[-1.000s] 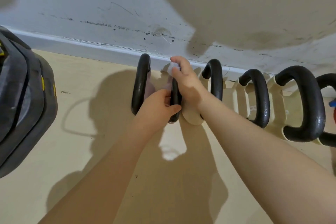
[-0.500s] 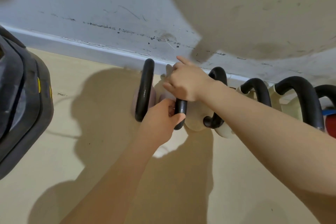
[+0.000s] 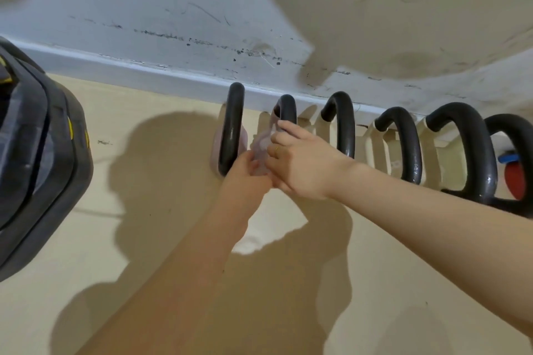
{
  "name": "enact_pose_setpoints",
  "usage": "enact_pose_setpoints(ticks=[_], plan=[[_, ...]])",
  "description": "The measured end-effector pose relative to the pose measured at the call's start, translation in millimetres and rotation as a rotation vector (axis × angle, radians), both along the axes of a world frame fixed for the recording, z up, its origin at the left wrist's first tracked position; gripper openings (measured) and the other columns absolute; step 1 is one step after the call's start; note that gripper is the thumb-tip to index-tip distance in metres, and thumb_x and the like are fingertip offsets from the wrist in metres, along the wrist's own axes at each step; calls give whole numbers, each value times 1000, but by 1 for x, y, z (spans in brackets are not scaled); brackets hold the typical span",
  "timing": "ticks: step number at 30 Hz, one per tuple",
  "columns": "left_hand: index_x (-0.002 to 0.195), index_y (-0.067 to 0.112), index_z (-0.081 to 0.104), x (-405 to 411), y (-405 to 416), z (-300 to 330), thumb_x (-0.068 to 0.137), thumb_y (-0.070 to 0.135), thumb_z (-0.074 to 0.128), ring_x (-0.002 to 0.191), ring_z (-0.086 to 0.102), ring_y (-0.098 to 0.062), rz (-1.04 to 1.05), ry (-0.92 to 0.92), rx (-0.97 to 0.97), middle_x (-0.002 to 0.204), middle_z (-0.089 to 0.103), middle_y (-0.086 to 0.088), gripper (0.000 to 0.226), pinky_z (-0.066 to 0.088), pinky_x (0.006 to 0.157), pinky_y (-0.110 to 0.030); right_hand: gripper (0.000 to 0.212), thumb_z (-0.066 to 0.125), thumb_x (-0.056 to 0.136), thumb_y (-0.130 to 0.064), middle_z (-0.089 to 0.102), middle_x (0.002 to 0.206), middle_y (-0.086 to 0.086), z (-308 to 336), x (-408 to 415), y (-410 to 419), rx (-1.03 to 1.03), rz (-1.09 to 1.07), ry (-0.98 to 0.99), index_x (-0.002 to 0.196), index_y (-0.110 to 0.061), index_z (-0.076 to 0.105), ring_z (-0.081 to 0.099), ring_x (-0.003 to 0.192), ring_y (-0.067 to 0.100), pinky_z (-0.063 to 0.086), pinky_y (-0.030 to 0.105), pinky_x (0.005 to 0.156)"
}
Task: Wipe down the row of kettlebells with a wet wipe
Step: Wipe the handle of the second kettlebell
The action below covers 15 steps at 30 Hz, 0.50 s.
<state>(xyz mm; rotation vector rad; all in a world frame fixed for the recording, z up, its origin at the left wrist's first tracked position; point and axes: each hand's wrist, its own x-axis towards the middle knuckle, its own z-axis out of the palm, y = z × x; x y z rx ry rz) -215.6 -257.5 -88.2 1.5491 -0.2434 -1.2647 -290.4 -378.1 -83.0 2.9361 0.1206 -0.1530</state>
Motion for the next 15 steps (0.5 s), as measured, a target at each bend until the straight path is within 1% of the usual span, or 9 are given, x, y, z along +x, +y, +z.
enact_pose_setpoints(ticks=[2, 3, 4, 6, 8, 10, 11, 13, 15], plan=[[135, 9, 42, -1, 13, 1, 86, -8, 42, 108, 60, -16, 78, 46, 18, 118, 61, -4, 52, 39, 78, -14, 31, 42, 82, -21, 70, 88, 9, -7, -11, 14, -170, 42, 42, 84, -12, 71, 62, 97, 31, 40, 45, 105], [137, 11, 40, -2, 18, 1, 87, -6, 41, 123, 51, -24, 99, 46, 24, 130, 56, -5, 53, 38, 87, -22, 33, 41, 82, -17, 69, 101, 11, -10, -16, 21, -249, 54, 100, 97, -11, 70, 58, 108, 33, 34, 47, 110], [138, 12, 39, -4, 20, 5, 88, -5, 39, 128, 47, -25, 105, 46, 21, 134, 53, -4, 53, 38, 92, -25, 39, 39, 84, -16, 65, 116, 12, -13, -23, 27, -337, 99, 165, 113, -11, 65, 50, 121, 36, 22, 49, 114], [132, 13, 44, -5, 23, 12, 89, -5, 36, 114, 54, -16, 90, 39, 16, 118, 58, 3, 47, 39, 84, -17, 44, 37, 89, -17, 54, 136, 9, -17, -30, 30, -410, 153, 273, 131, -14, 52, 33, 136, 35, 3, 51, 113], [116, 18, 51, -5, 25, 14, 90, -1, 37, 89, 53, -9, 82, 11, 17, 96, 56, 6, 35, 41, 72, -12, 45, 37, 89, -23, 53, 138, 4, -16, -24, 26, -411, 24, 229, 131, -20, 53, 34, 137, 29, 8, 46, 114], [108, 20, 54, -1, 27, 13, 91, 6, 39, 86, 48, -14, 93, -3, 35, 92, 53, 2, 27, 40, 74, -22, 52, 25, 91, -31, 52, 139, 6, -15, -22, 25, -333, -173, 159, 133, -16, 51, 37, 136, 28, 16, 43, 115], [109, 18, 54, -1, 27, 13, 91, 9, 40, 84, 48, -16, 86, -7, 50, 91, 53, 0, 24, 40, 73, -26, 57, 18, 91, -33, 51, 140, 6, -14, -22, 31, -289, -212, 200, 133, -14, 51, 36, 137, 27, 15, 43, 116], [110, 12, 52, 0, 28, 20, 91, 13, 43, 71, 50, -13, 79, 0, 70, 81, 52, 0, 20, 42, 62, -24, 60, 16, 88, -37, 53, 138, 4, -23, -27, 43, -267, -128, 296, 126, -15, 58, 35, 137, 24, 10, 42, 114], [102, 10, 50, -2, 30, 27, 93, 12, 44, 60, 50, -6, 77, 25, 68, 74, 49, 2, 11, 43, 48, -12, 57, 20, 88, -36, 57, 134, 3, -24, -29, 43, -234, -123, 265, 121, -14, 62, 40, 135, 21, 13, 38, 112]])
